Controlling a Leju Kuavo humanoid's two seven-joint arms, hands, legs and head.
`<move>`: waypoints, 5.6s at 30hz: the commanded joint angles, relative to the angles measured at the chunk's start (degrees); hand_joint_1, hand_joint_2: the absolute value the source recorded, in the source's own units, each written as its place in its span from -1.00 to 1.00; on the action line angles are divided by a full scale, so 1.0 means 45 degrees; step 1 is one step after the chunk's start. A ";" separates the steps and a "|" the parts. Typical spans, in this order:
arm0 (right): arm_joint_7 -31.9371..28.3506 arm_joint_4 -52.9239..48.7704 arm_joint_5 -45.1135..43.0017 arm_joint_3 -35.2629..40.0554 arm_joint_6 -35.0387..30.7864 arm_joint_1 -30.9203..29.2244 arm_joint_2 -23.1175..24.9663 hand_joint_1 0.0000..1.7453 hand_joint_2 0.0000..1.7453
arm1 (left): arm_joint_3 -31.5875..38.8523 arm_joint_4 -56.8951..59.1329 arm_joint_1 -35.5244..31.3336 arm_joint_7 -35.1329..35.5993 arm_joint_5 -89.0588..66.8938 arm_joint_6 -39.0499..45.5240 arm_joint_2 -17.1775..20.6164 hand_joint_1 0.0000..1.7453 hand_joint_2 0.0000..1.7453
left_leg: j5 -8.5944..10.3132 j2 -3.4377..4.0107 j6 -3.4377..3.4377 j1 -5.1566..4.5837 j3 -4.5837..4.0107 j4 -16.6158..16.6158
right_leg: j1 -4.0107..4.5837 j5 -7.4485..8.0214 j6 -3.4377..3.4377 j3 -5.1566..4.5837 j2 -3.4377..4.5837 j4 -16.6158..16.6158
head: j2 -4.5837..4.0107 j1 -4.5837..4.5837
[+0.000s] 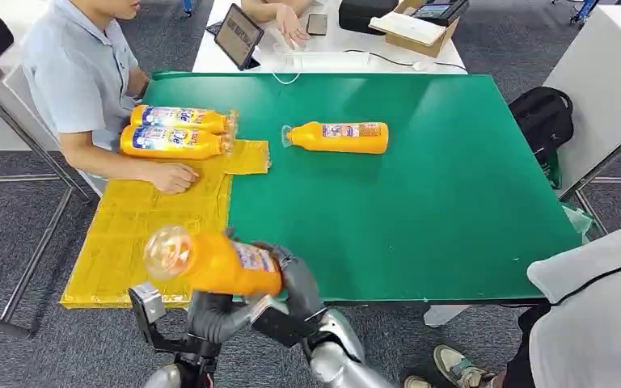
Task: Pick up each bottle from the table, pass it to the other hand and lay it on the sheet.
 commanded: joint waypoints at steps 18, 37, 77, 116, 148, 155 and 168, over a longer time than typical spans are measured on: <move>-0.1341 -0.2705 -0.1111 0.1800 -0.3287 0.0861 -0.0893 -1.00 -1.00 | 0.1580 -0.0679 -0.0041 0.0068 0.1852 -0.0813 0.0202 1.00 1.00 | -0.0014 0.0000 -0.0010 0.0004 0.0020 0.0003 | 0.0006 -0.0012 -0.0019 0.0010 0.0002 0.0000 | 0.0000 0.0005; -0.1453 -0.6322 0.1870 -0.3354 -0.3949 0.3861 -0.0271 -1.00 -1.00 | 0.3728 0.5892 -0.3481 0.1326 -1.0712 0.7572 0.1358 1.00 1.00 | 0.0003 -0.0049 -0.0023 0.0003 0.0060 -0.0031 | 0.0007 -0.0010 -0.0038 0.0052 -0.0038 -0.0021 | 0.0000 0.0000; -0.1161 -0.1890 0.4254 -0.5371 -0.3949 0.1507 -0.1089 -1.00 -1.00 | 0.3631 0.1823 -0.2344 -0.1528 -0.6347 0.4116 -0.0024 -1.00 1.00 | 0.0078 -0.0052 -0.0041 -0.0022 0.0031 -0.0003 | -0.0024 0.0036 -0.0048 0.0031 -0.0069 0.0013 | 0.0000 0.0000; 0.5455 0.8035 1.0784 -0.6435 -0.0780 -0.5201 -0.2957 1.00 1.00 | 0.0763 0.0405 -0.2406 -0.2311 -0.6931 0.8188 -0.0565 -1.00 1.00 | 0.0113 -0.0073 -0.0015 -0.0036 -0.0020 0.0006 | -0.0032 0.0070 -0.0014 -0.0027 -0.0071 0.0009 | 0.0000 0.0000; -0.0997 0.0088 -0.2193 -0.7720 0.2204 -0.0286 0.0225 1.00 1.00 | 0.1909 0.1995 -0.0212 0.0819 0.1487 0.2138 -0.0955 -1.00 1.00 | 0.0084 0.0015 -0.0013 -0.0032 -0.0005 -0.0015 | -0.0029 0.0070 -0.0001 -0.0023 0.0028 -0.0002 | 0.0000 0.0000; -0.1015 -0.1807 -0.2608 -0.4944 0.0229 0.0803 -0.0542 1.00 1.00 | -0.0089 0.1983 0.0039 -0.0325 -0.0280 0.1029 0.0259 -1.00 1.00 | 0.0092 -0.0046 -0.0012 -0.0036 -0.0107 -0.0002 | -0.0031 0.0067 0.0006 -0.0108 -0.0035 0.0006 | 0.0000 0.0005; -0.1453 0.1117 -0.1463 0.0914 0.0322 -0.0148 0.0215 1.00 1.00 | -0.0837 0.1482 -0.0741 -0.1062 -0.1799 0.0863 -0.0052 -1.00 1.00 | 0.0096 -0.0046 -0.0019 -0.0026 -0.0098 -0.0006 | -0.0025 0.0059 -0.0007 -0.0099 -0.0040 0.0012 | 0.0000 0.0005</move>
